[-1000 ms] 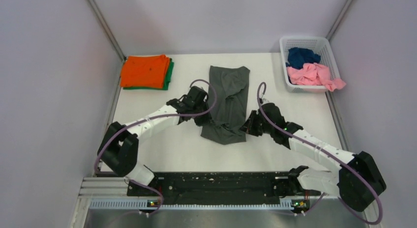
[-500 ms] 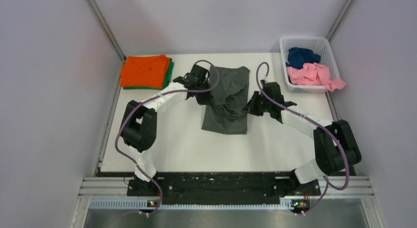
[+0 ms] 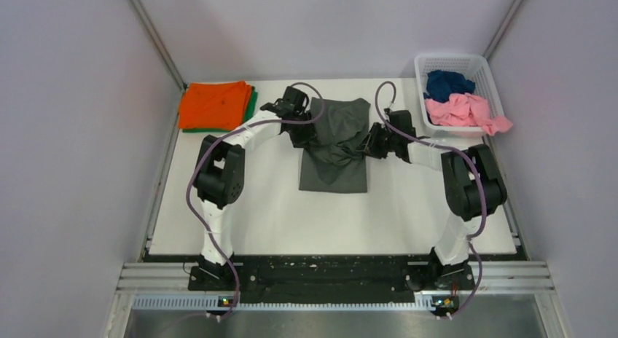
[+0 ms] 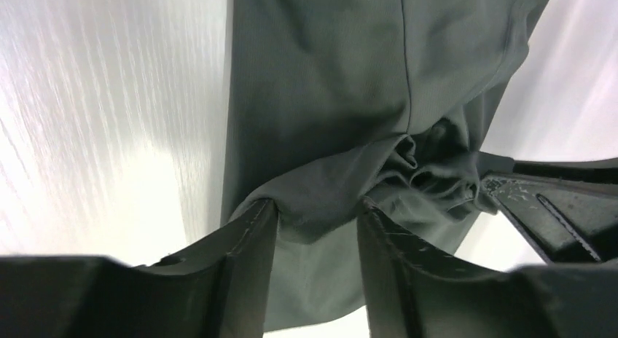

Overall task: Fold and stack the t-shirts
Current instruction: Fold the folded rectangular tshirt in 1/3 of the way, then grab one side of the 2/3 rectangular tshirt with both arms, then fold the long partially folded tshirt into a neat square

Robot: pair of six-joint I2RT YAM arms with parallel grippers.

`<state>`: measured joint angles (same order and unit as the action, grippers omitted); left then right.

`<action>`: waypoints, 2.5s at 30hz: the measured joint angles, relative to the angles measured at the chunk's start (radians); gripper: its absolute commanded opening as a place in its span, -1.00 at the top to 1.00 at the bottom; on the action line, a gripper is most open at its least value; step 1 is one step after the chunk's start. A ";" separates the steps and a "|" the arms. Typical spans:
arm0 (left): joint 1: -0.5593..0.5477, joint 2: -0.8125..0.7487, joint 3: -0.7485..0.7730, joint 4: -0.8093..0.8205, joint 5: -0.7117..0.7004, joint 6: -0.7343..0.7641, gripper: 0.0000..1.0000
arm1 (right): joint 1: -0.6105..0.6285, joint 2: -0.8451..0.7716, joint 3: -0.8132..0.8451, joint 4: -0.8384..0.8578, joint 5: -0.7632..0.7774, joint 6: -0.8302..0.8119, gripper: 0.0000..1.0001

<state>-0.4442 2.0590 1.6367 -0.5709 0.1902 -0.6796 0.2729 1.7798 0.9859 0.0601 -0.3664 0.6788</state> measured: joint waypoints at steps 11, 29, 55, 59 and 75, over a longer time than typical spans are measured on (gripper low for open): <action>0.030 -0.067 -0.018 0.025 -0.001 0.031 -0.98 | -0.059 -0.016 0.094 -0.039 0.032 -0.086 -0.97; -0.129 -0.341 -0.611 0.183 0.052 -0.076 -0.60 | -0.059 -0.334 -0.322 -0.113 0.050 -0.097 -0.74; -0.135 -0.190 -0.519 0.274 0.047 -0.168 1.00 | -0.051 -0.246 -0.348 -0.011 0.058 -0.058 0.28; -0.137 -0.196 -0.530 0.285 0.045 -0.172 1.00 | -0.030 -0.274 -0.359 -0.051 0.078 -0.050 0.45; -0.212 -0.412 -0.746 0.244 -0.061 -0.187 1.00 | 0.116 -0.535 -0.494 -0.283 0.079 -0.051 1.00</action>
<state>-0.6563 1.6470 0.8906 -0.3267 0.1295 -0.8669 0.3885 1.2449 0.4919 -0.2234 -0.2871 0.6273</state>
